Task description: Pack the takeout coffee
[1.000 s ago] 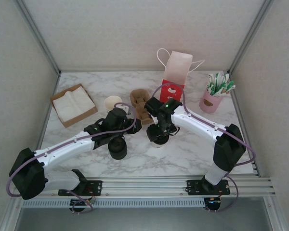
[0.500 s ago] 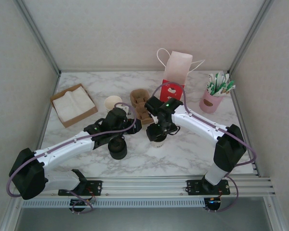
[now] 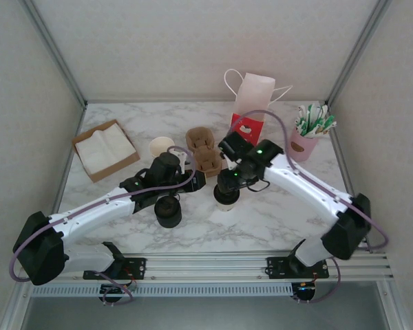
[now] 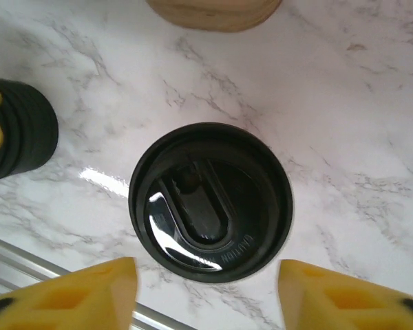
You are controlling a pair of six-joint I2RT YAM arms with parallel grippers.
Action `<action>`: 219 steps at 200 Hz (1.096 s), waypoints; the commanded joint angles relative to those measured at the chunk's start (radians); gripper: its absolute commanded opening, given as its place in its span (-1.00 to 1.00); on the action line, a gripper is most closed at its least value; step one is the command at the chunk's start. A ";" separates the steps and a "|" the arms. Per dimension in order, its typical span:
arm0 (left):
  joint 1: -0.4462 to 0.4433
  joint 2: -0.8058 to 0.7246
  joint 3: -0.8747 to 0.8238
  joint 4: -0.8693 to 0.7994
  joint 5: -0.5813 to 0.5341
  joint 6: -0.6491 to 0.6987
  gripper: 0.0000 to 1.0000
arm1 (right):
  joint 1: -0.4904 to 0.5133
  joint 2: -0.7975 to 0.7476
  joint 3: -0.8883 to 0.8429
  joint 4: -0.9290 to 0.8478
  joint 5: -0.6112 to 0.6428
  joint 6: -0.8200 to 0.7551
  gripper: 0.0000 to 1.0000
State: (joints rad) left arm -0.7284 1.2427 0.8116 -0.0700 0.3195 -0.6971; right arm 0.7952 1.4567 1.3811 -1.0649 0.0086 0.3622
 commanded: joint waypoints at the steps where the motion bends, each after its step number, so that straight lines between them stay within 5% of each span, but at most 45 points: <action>1: 0.009 0.005 -0.026 0.089 0.139 -0.033 -0.53 | -0.043 -0.100 -0.097 0.073 -0.062 0.069 -0.25; 32: 0.009 0.047 -0.050 0.153 0.222 -0.057 -0.74 | -0.129 -0.214 -0.251 0.189 -0.154 0.121 -0.80; 53: 0.009 0.085 -0.052 0.179 0.255 -0.067 -0.86 | -0.180 -0.264 -0.336 0.257 -0.229 0.146 -0.99; 112: 0.020 0.137 -0.053 0.180 0.251 -0.059 -0.97 | -0.246 -0.244 -0.449 0.391 -0.359 0.169 -1.00; 219: 0.033 0.206 -0.054 0.204 0.271 -0.049 -0.80 | -0.286 -0.186 -0.493 0.432 -0.393 0.157 -1.00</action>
State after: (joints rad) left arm -0.7029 1.4303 0.7689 0.0982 0.5663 -0.7563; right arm 0.5148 1.2552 0.9054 -0.6563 -0.3496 0.5175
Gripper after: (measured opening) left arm 0.098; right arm 0.036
